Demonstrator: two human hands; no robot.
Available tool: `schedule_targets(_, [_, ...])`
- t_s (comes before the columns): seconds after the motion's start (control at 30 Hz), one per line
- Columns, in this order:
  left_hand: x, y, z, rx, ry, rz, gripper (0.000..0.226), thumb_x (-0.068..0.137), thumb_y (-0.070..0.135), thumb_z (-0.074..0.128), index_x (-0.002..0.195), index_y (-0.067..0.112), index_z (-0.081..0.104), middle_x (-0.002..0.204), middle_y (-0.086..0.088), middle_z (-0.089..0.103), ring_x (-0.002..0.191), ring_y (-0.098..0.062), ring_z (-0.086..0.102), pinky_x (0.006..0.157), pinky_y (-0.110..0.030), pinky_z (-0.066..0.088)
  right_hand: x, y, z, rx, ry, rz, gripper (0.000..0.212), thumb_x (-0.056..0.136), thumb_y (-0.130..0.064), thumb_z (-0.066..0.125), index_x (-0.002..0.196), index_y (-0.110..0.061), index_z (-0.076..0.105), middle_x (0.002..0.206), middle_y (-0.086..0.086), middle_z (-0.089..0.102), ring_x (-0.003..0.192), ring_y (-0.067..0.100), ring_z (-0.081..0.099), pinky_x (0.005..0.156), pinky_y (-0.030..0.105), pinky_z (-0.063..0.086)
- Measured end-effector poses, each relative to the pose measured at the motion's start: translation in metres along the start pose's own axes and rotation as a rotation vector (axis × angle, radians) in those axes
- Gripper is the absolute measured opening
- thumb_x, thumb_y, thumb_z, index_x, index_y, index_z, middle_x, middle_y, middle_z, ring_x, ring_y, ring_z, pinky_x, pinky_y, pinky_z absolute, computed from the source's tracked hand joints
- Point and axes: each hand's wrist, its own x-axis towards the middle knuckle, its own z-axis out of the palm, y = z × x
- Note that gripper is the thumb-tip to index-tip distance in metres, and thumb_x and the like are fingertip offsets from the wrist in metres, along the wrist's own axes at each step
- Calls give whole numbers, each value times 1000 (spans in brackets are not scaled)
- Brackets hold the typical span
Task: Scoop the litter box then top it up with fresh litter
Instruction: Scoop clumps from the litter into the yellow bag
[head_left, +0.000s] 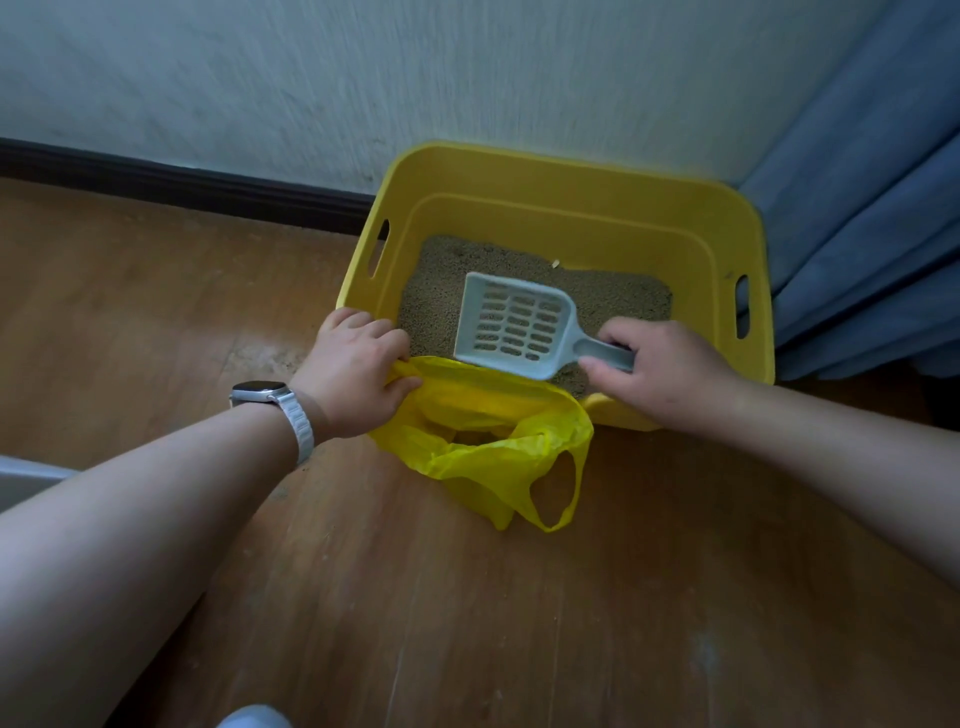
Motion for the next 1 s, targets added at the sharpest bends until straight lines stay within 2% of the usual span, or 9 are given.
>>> schedule_targets(0.1, [0,1,1,-1,4,-2,31,79,48,57,82,18,61,78,1,60,77,-28,57,94,-46,41,8,1,-2,61,-7,134,26,88,-41,61,79,-17,59,67,3,60,61,22,55,51,32,34])
schedule_targets(0.23, [0,-1,2,2,18,4,32,78,48,57,82,17,61,78,1,60,76,-28,57,93,-46,41,20,3,-1,163,-59,341,31,90,-40,57,84,-10,61,66,3,54,58,19,47,53,31,31])
schedule_targets(0.33, [0,-1,3,1,15,8,32,79,49,56,81,17,61,78,1,60,76,-28,57,93,-46,41,25,-2,2,281,-133,451,23,91,-35,56,90,-12,60,67,3,51,58,19,44,53,32,30])
schedule_targets(0.43, [0,-1,3,1,14,9,31,79,48,57,82,17,61,78,1,60,77,-28,57,93,-47,40,29,-13,11,225,-227,426,14,91,-26,55,79,-19,55,65,0,51,55,16,44,48,26,27])
schedule_targets(0.57, [0,-1,3,-8,6,9,30,79,47,58,82,17,61,78,1,60,77,-28,57,94,-48,40,35,-20,23,78,-352,408,19,90,-28,56,73,-19,54,65,-1,52,54,15,45,44,23,27])
schedule_targets(0.77, [-1,-1,2,-11,2,15,30,78,47,59,81,17,61,77,0,60,76,-29,57,92,-47,41,44,-24,27,-3,-437,347,29,92,-30,53,65,-18,51,64,-1,51,57,15,45,45,26,28])
schedule_targets(0.83, [-1,-1,2,-18,6,15,30,79,47,58,81,17,60,77,0,60,76,-29,57,92,-47,41,47,-24,30,5,-453,346,26,92,-29,51,70,-16,56,67,-1,54,62,17,49,46,25,30])
schedule_targets(0.9, [-1,-2,0,-27,7,22,33,79,50,53,81,17,60,77,1,59,75,-28,56,92,-47,41,51,-25,32,34,-461,343,23,92,-29,51,84,-13,64,75,1,60,69,19,54,48,24,34])
schedule_targets(1.0, [1,-3,-2,-55,5,48,39,81,53,45,82,18,60,77,2,59,75,-27,55,92,-46,40,55,-28,37,5,-525,290,21,93,-31,52,92,-14,64,87,3,63,75,18,56,50,22,37])
